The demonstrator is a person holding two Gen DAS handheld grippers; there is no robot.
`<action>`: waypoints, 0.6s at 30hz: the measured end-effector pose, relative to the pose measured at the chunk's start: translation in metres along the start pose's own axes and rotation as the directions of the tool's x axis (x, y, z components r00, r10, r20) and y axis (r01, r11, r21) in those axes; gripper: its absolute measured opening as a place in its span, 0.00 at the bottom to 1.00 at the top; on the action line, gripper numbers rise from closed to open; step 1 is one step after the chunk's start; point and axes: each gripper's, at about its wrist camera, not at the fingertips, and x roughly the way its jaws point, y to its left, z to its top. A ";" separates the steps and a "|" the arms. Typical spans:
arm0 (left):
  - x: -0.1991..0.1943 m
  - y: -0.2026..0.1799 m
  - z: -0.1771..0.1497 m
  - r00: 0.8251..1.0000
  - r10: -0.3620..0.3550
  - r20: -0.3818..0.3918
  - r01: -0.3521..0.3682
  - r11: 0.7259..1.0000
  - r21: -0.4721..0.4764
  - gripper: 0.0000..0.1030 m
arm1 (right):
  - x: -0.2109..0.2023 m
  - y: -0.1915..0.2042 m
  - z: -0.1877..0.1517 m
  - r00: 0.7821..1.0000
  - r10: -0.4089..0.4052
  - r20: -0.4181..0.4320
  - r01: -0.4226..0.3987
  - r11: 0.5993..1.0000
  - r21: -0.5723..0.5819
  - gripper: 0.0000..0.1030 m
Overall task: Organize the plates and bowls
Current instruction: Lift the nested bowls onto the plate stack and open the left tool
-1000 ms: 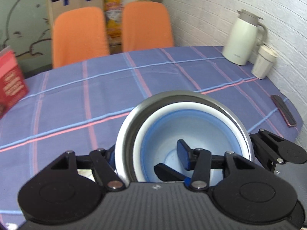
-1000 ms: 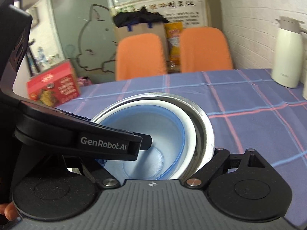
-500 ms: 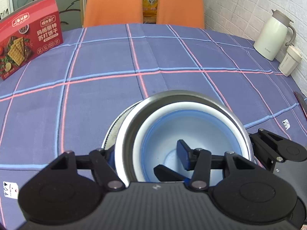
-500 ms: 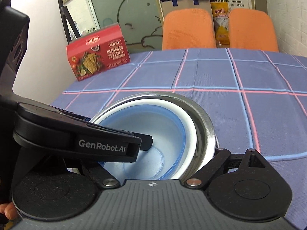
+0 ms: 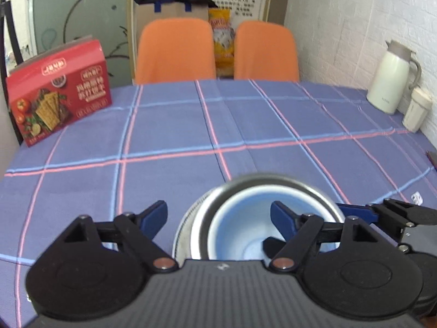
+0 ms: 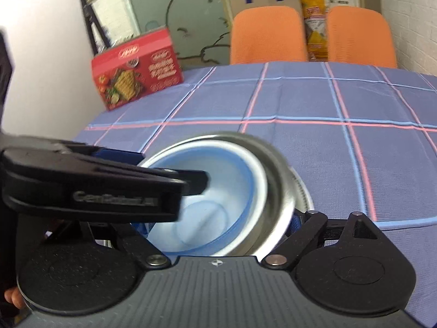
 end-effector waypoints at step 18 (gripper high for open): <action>-0.030 -0.026 0.017 0.976 0.075 0.203 -0.020 0.965 -0.260 0.79 | -0.038 -0.058 0.038 0.967 -0.136 0.214 0.108 0.985 0.135 0.76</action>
